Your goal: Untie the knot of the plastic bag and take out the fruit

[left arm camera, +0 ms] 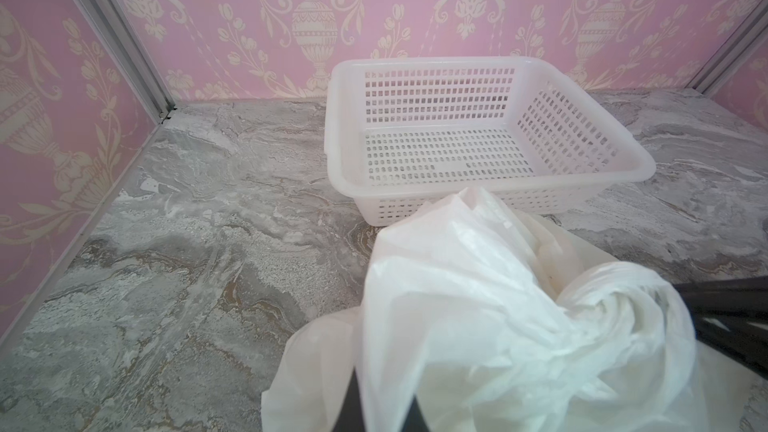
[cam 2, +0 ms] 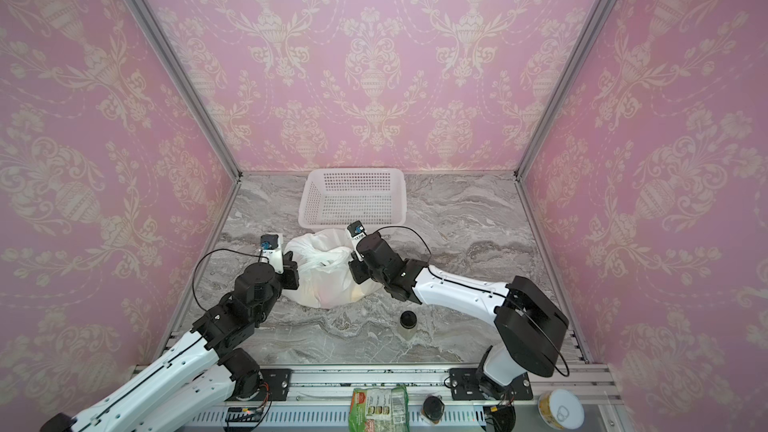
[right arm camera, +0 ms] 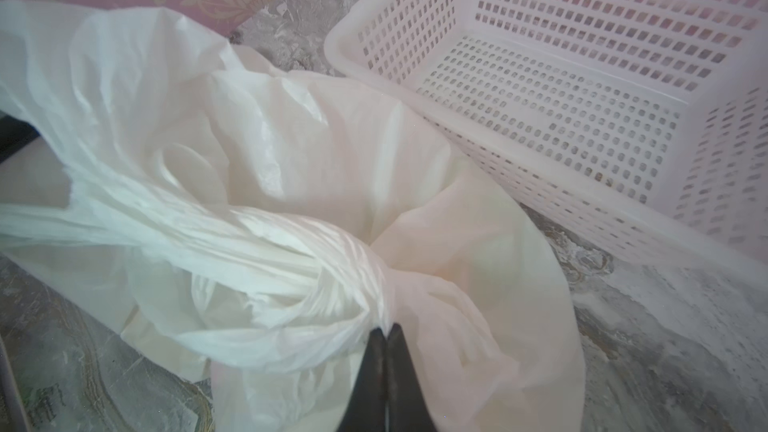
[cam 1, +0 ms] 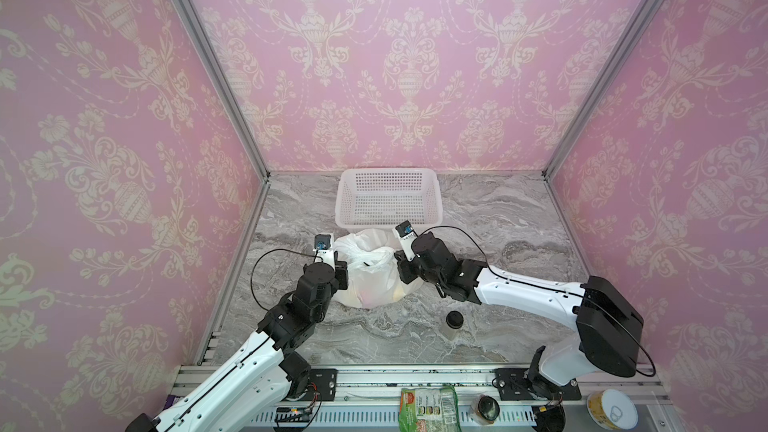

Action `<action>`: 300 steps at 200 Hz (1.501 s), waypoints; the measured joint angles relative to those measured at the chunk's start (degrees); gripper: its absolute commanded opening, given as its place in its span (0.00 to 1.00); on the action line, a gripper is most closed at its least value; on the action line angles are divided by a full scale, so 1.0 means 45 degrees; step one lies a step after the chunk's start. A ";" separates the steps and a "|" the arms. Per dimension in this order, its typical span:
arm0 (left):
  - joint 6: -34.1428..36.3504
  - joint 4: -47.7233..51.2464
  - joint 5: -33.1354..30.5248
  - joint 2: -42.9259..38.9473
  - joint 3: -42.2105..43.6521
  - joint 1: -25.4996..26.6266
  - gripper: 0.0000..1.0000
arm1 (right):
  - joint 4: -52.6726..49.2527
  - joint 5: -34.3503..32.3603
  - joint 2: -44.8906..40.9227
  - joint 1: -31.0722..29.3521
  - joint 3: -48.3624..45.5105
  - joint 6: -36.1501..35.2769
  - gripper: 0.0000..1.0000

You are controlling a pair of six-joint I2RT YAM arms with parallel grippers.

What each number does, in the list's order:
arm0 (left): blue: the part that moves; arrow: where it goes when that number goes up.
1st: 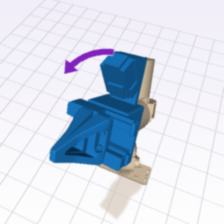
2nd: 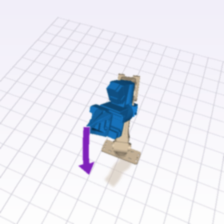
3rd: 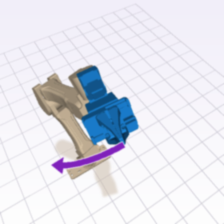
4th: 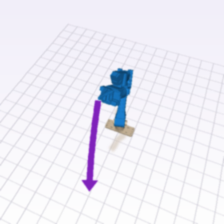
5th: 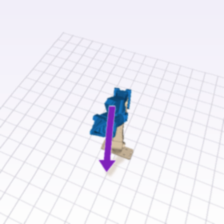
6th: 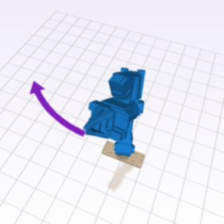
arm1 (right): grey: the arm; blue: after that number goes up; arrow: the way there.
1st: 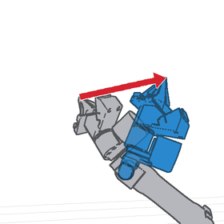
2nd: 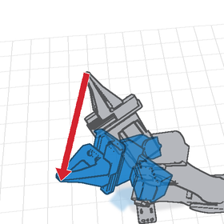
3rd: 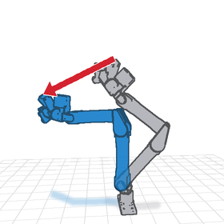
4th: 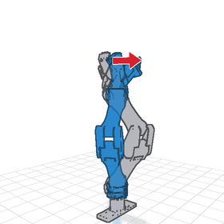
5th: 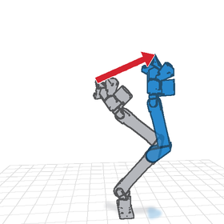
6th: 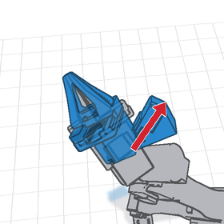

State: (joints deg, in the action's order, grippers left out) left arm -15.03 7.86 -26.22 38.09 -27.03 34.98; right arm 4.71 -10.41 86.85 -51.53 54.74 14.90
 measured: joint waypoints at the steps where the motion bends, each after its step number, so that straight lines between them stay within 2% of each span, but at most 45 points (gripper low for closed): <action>1: -0.0010 0.0000 -0.0010 -0.0019 0.0005 0.0000 0.00 | 0.0039 -0.0019 -0.0044 0.0019 -0.0049 0.0000 0.00; 83: -0.0559 0.0505 -0.1127 -0.1243 0.0374 -0.0121 0.00 | 0.2064 -0.1423 -0.1914 0.1005 -0.2846 0.1190 0.00; 170: -0.1394 0.1258 -0.1987 -0.1807 0.0593 -0.0641 0.00 | 0.4235 -0.3609 -0.3123 0.1239 -0.5391 0.2871 0.00; 203: -0.1753 0.1360 -0.1904 -0.1938 0.0675 -0.0738 0.00 | 0.5163 -0.3823 -0.3512 0.1190 -0.6081 0.3434 0.00; 210: -0.1817 0.1379 -0.1860 -0.2016 0.0733 -0.0748 0.00 | 0.5314 -0.3832 -0.3565 0.1171 -0.6198 0.3531 0.06; 228: -0.1875 0.1447 -0.1734 -0.2249 0.0855 -0.0821 0.00 | 0.5411 -0.4085 -0.3750 0.1180 -0.6358 0.3648 0.33; 242: -0.1875 0.1477 -0.1739 -0.2390 0.0855 -0.1005 0.07 | 0.5416 -0.4386 -0.3983 0.1292 -0.6470 0.3599 0.51; 251: -0.1841 0.1467 -0.1739 -0.2424 0.0855 -0.1059 0.16 | 0.5425 -0.4503 -0.4172 0.1355 -0.6533 0.3662 0.62; 283: -0.1865 0.1477 -0.1549 -0.2433 0.0855 -0.1073 0.41 | 0.4935 -0.4313 -0.4959 0.1365 -0.6470 0.2997 0.84; 300: -0.1894 0.1515 -0.1404 -0.2482 0.0850 -0.1073 0.49 | 0.4206 -0.3881 -0.5119 0.1365 -0.5979 0.2599 0.95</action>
State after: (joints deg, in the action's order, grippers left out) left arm -23.55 14.68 -32.53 26.92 -23.20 30.15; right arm 23.64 -27.88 63.81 -45.39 27.83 26.59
